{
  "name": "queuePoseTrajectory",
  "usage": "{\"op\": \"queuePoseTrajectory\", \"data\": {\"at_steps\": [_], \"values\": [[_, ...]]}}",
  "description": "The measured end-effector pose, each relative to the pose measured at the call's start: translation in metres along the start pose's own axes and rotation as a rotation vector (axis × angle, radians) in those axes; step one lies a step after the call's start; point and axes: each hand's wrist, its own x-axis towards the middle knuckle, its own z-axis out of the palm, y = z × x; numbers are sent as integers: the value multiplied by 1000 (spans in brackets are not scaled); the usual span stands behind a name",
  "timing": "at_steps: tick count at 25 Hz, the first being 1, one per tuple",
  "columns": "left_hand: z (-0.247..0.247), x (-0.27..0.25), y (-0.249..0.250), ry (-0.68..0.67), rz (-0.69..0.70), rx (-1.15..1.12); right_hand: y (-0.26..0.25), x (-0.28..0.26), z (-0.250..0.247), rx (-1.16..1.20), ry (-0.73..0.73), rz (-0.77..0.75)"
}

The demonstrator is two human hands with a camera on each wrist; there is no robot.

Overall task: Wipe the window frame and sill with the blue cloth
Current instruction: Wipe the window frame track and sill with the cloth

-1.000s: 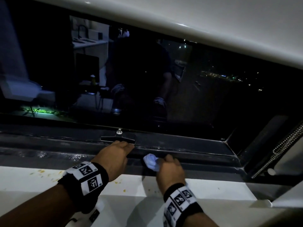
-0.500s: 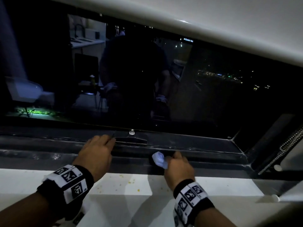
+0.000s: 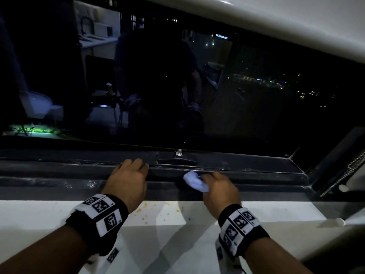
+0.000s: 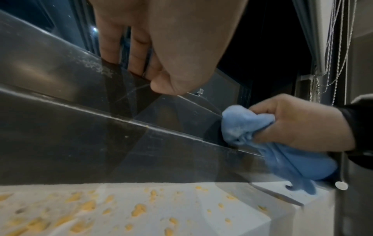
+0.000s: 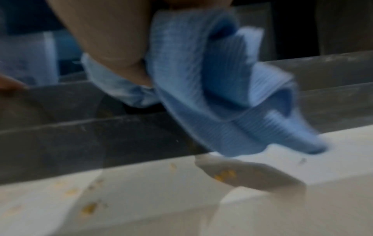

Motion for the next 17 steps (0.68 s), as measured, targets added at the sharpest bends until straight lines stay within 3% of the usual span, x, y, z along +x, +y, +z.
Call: {"op": "queuePoseTrajectory", "data": {"at_steps": [5,10,11,14,17], "values": [[-1,0,3,-1,-14,3,-33,-3,17,-108,-38,100],[0,-4,0,-25,-7,-29,-31,-8,14,-9,-117,-195],[-1,-3,0,-43,-13,-39,-20,-7,8,52,-117,-196],[-4,-1,-2,-60,-26,-48,10,-5,-3,45,-7,18],[-1,-2,-1,-85,-30,-26,7,-6,10,-68,-29,128]]}}
